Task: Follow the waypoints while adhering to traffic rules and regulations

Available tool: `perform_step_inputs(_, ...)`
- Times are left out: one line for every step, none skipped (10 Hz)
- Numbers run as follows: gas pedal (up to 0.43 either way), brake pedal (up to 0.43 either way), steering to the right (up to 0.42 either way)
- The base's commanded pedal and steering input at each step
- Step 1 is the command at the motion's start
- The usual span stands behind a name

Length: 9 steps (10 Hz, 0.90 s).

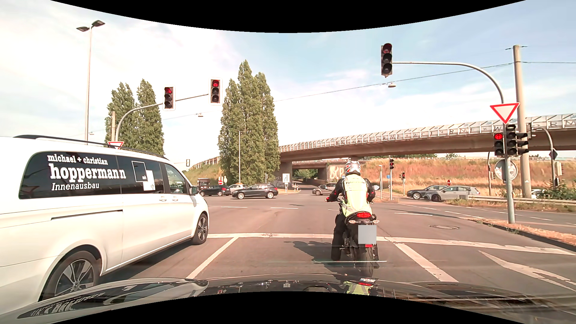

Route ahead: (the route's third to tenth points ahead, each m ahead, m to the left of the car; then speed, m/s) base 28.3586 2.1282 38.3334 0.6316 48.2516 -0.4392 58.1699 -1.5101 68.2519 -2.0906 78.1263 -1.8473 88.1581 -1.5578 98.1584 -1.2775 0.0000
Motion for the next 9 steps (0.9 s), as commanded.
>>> perform_step_inputs(0.000, 0.000, 0.117)
perform_step_inputs(0.000, 0.000, 0.117)
perform_step_inputs(0.000, 0.000, 0.117)
perform_step_inputs(0.000, 0.000, 0.117)
perform_step_inputs(0.000, 0.000, 0.117)
perform_step_inputs(0.000, 0.000, 0.117)
perform_step_inputs(0.000, 0.000, 0.117)
perform_step_inputs(0.000, 0.000, 0.117)
perform_step_inputs(0.000, 0.000, 0.117)
